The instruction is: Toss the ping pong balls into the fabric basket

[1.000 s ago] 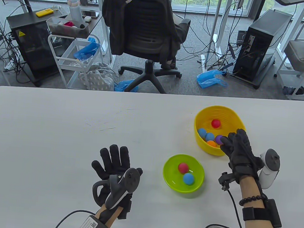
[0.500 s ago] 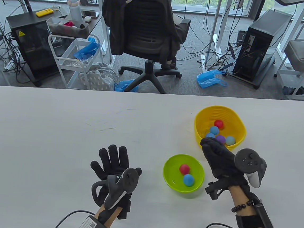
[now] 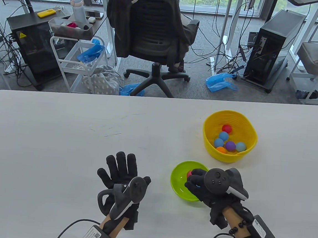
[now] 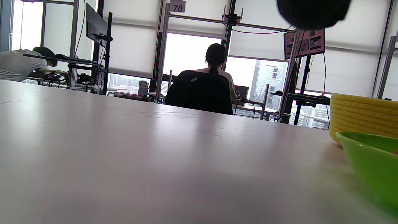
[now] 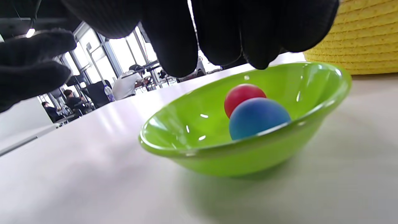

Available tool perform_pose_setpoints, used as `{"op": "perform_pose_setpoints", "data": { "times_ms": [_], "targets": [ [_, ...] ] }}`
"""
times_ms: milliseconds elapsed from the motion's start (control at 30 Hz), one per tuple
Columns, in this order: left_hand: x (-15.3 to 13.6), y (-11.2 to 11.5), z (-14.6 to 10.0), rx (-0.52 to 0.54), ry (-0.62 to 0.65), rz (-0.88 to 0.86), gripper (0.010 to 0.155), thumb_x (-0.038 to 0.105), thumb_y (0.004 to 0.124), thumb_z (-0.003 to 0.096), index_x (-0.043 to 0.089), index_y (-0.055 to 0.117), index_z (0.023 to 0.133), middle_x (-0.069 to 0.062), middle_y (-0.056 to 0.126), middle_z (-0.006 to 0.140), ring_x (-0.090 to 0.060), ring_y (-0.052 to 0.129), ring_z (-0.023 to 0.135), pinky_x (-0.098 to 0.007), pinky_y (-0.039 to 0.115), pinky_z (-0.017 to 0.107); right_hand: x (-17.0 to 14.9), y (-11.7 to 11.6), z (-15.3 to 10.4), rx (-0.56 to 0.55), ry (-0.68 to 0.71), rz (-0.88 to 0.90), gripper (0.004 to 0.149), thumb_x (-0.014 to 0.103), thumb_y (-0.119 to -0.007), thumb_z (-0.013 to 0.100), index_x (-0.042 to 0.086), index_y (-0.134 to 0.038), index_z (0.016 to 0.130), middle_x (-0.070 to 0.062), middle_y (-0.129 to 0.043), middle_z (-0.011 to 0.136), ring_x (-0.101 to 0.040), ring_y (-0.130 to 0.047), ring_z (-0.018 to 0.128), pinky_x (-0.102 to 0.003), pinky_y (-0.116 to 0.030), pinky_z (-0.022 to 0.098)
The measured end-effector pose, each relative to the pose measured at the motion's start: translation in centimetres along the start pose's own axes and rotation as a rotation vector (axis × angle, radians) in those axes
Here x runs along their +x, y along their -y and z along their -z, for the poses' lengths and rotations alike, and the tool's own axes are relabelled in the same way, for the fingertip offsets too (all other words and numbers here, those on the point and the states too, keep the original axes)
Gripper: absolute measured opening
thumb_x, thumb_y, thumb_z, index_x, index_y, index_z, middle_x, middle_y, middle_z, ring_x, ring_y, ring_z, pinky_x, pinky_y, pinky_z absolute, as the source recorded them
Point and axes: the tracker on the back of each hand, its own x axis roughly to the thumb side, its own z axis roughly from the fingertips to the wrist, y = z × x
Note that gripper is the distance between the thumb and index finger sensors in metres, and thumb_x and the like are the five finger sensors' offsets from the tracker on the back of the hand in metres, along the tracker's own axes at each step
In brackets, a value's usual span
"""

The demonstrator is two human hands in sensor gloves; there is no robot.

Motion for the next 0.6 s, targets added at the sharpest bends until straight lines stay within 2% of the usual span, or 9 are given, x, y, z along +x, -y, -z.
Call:
{"op": "perform_pose_setpoints", "data": {
  "times_ms": [300, 600],
  "targets": [
    [-0.1, -0.1, 0.0, 0.006, -0.004, -0.006, 0.091, 0.058, 0.071, 0.0516, 0.017, 0.022, 0.117, -0.017, 0.008, 0.124, -0.05, 0.002, 0.11, -0.079, 0.005, 0.068, 0.0, -1.9, 0.9, 0.092, -0.045, -0.073, 0.05, 0.046, -0.07, 0.057, 0.01, -0.086, 0.089, -0.024, -0.074, 0.105, -0.059, -0.075, 0.087, -0.066, -0.069, 0.062],
    [0.0, -0.2, -0.1, 0.011, 0.0, -0.011, 0.091, 0.058, 0.071, 0.0516, 0.016, 0.022, 0.117, -0.018, 0.008, 0.123, -0.05, 0.002, 0.11, -0.079, 0.005, 0.068, 0.1, -3.6, 1.7, 0.163, -0.06, -0.101, 0.053, 0.046, -0.07, 0.057, 0.011, -0.08, 0.096, -0.025, -0.068, 0.109, -0.057, -0.076, 0.088, -0.065, -0.068, 0.063]
  ]
}}
